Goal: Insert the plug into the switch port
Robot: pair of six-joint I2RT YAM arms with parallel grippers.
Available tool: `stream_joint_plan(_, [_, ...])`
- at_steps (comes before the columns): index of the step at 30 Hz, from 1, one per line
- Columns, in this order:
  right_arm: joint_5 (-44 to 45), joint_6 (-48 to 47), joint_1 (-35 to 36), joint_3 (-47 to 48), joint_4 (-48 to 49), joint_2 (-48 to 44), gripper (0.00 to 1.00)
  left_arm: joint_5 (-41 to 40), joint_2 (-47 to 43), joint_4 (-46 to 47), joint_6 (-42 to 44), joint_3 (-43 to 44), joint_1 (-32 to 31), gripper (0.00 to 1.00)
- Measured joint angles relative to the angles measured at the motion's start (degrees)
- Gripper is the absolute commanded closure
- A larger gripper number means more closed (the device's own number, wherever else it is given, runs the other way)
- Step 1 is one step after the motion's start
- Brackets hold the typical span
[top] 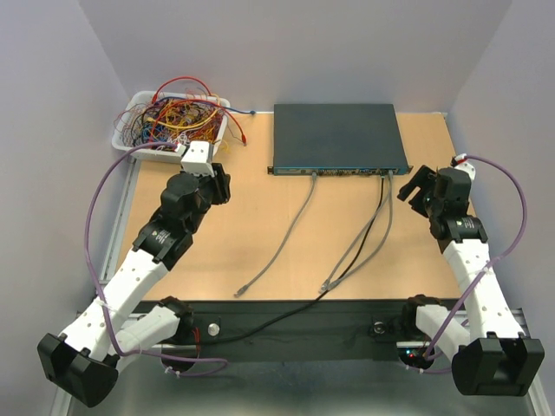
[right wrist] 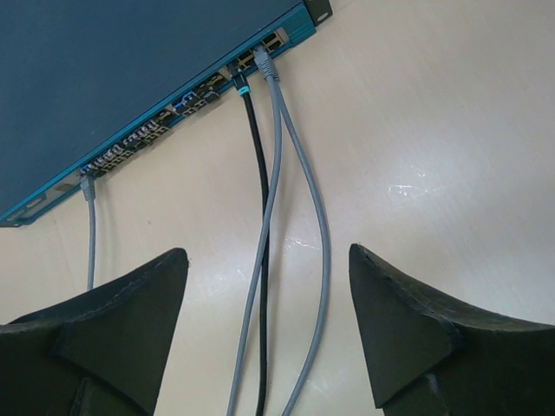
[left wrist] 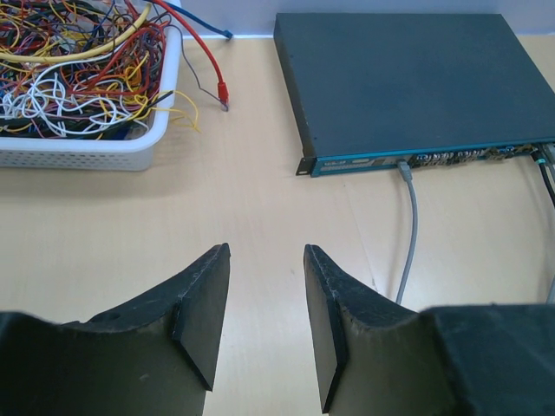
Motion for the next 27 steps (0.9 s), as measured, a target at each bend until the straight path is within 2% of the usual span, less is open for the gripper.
stream_joint_plan(27, [0.1,0.0,0.0,0.0,0.0,0.6,0.20,0.0,0.1,0.0,0.1,-0.4,0.4,0.49])
